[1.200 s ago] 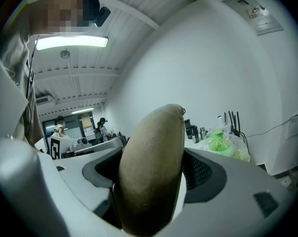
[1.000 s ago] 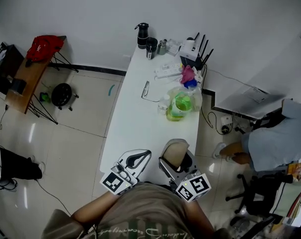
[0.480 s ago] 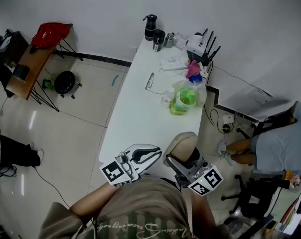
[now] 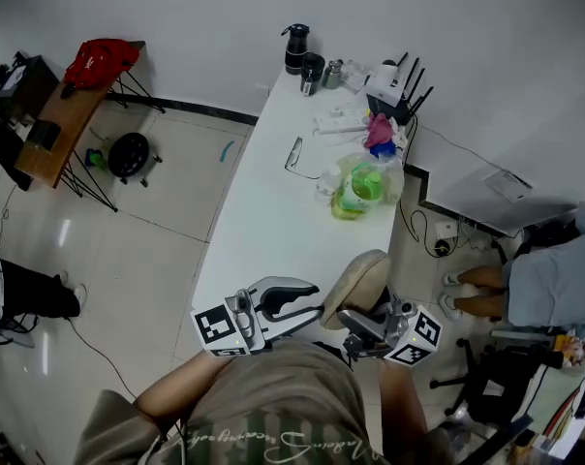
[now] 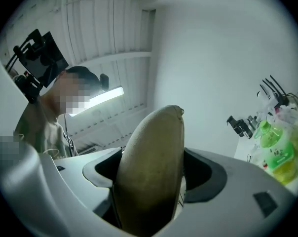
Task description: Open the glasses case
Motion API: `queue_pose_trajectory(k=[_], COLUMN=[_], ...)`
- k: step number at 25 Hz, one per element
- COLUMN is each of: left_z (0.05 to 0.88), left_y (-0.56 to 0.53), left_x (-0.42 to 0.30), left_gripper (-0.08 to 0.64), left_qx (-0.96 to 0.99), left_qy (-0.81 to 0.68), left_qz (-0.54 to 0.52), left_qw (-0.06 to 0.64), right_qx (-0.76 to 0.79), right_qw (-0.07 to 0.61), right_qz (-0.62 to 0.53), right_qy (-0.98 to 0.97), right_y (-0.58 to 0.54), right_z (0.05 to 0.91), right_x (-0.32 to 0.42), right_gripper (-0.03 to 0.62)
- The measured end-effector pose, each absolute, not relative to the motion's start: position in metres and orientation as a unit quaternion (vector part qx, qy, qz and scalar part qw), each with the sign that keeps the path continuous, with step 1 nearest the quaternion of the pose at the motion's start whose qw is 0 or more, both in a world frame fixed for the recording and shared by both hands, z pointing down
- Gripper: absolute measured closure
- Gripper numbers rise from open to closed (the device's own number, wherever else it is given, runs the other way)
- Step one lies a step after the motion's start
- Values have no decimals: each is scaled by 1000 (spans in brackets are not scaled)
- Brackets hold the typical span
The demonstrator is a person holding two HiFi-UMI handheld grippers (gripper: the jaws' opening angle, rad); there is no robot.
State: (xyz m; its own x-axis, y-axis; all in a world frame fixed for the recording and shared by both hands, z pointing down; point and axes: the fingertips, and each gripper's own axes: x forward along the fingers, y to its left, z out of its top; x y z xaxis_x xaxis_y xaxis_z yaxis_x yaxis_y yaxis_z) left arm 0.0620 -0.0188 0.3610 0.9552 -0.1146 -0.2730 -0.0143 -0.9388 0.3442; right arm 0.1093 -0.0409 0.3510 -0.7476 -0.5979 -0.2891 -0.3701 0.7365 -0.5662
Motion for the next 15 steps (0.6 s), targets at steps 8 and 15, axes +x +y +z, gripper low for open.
queue_pose_trajectory(k=[8,15], left_z=[353,344], left_y=[4,14], left_x=[60,55], left_gripper=[454,426], left_qx=[971,966], left_qy=[32,53], left_qz=[-150,-162], left_qw=[186,192], right_qx=[-220,-188], right_qw=[226,235], right_qz=[-230,-220], right_qy=[921,928], right_y=[-22,-9], right_z=[342,336], right_x=[100,90], right_gripper=[213,213])
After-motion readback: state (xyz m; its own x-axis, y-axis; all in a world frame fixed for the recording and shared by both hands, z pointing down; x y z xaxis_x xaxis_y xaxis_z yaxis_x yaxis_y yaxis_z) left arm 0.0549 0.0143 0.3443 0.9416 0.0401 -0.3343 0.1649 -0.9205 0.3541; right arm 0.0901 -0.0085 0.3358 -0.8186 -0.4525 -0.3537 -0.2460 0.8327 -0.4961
